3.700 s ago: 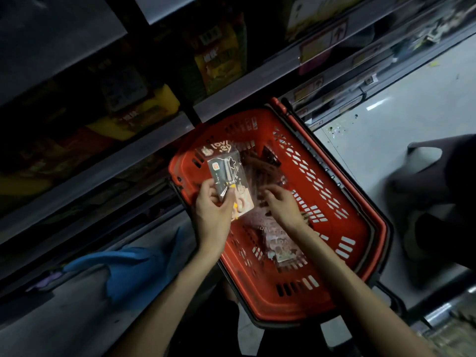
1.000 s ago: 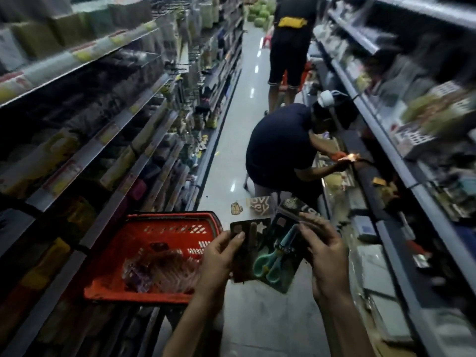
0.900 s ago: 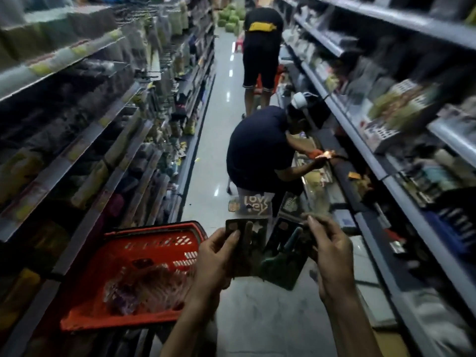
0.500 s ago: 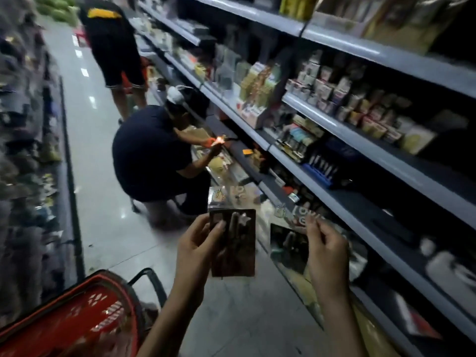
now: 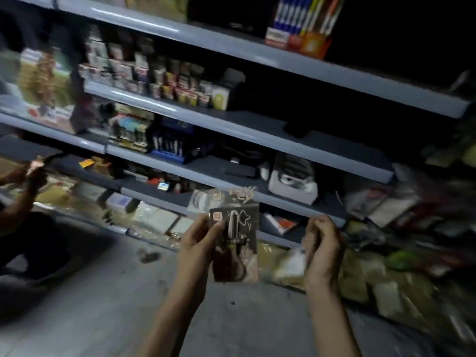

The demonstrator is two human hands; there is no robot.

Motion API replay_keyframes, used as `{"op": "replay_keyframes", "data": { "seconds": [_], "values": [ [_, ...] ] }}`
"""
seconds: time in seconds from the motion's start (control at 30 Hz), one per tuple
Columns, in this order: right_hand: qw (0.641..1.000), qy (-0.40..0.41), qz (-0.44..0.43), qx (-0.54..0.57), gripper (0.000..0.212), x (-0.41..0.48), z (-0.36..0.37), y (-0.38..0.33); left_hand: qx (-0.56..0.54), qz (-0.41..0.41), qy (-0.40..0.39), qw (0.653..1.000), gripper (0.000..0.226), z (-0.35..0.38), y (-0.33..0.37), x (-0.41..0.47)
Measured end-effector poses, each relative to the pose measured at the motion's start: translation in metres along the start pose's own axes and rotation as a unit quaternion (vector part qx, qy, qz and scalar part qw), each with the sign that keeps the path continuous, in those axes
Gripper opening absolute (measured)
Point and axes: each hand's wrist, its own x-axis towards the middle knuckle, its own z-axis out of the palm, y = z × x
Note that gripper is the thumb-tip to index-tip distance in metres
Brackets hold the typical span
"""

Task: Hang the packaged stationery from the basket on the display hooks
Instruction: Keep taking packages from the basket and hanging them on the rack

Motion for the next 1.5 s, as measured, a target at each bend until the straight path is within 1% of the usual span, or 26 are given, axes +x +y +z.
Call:
{"op": "replay_keyframes", "data": {
  "seconds": [0.07, 0.1, 0.13, 0.23, 0.3, 0.37, 0.47, 0.63, 0.73, 0.87, 1.0, 1.1, 1.23, 1.33, 1.5],
  "values": [
    [0.999, 0.028, 0.006, -0.016, 0.050, 0.009, -0.025, -0.011, 0.021, 0.006, -0.049, 0.999, 0.014, 0.029, -0.007, 0.000],
    [0.999, 0.032, -0.001, -0.041, 0.056, 0.012, -0.037, -0.017, 0.032, 0.007, -0.077, 0.997, 0.012, 0.044, -0.010, -0.002],
    [0.998, 0.033, -0.006, -0.059, 0.058, 0.016, -0.049, -0.022, 0.042, 0.007, -0.102, 0.994, 0.012, 0.058, -0.013, -0.003],
    [0.998, 0.016, -0.016, -0.067, 0.047, 0.025, -0.085, -0.039, 0.063, 0.005, -0.149, 0.987, 0.011, 0.102, -0.023, -0.008],
    [0.994, -0.009, -0.047, -0.095, 0.040, 0.028, -0.107, -0.051, 0.065, 0.009, -0.166, 0.984, 0.012, 0.134, -0.026, -0.012],
    [0.990, -0.020, -0.083, -0.115, 0.027, 0.031, -0.128, -0.062, 0.065, 0.008, -0.188, 0.980, 0.011, 0.167, -0.029, -0.018],
    [0.991, -0.021, -0.099, -0.087, 0.011, 0.043, -0.166, -0.077, 0.050, -0.007, -0.218, 0.975, 0.017, 0.218, -0.035, -0.027],
    [0.987, 0.016, -0.135, -0.091, 0.013, 0.076, -0.239, -0.093, 0.060, 0.013, -0.277, 0.959, 0.024, 0.302, -0.052, -0.044],
    [0.981, 0.047, -0.151, -0.111, 0.010, 0.100, -0.280, -0.097, 0.085, 0.025, -0.298, 0.951, 0.022, 0.345, -0.062, -0.052],
    [0.978, 0.067, -0.157, -0.120, 0.009, 0.130, -0.328, -0.103, 0.128, 0.084, -0.299, 0.942, 0.018, 0.397, -0.076, -0.056],
    [0.976, 0.056, -0.168, -0.126, 0.009, 0.153, -0.363, -0.114, 0.116, 0.072, -0.265, 0.955, 0.015, 0.439, -0.094, -0.052],
    [0.975, 0.046, -0.165, -0.138, 0.009, 0.177, -0.384, -0.119, 0.109, 0.071, -0.256, 0.958, 0.013, 0.471, -0.107, -0.046],
    [0.973, 0.024, -0.175, -0.148, 0.009, 0.206, -0.405, -0.127, 0.107, 0.069, -0.265, 0.956, 0.012, 0.504, -0.121, -0.032],
    [0.975, 0.024, -0.172, -0.140, 0.010, 0.234, -0.415, -0.131, 0.107, 0.071, -0.277, 0.952, 0.013, 0.528, -0.132, -0.016],
    [0.977, 0.029, -0.158, -0.137, 0.009, 0.290, -0.412, -0.127, 0.089, 0.079, -0.285, 0.951, 0.011, 0.569, -0.144, 0.026]
  ]
}}
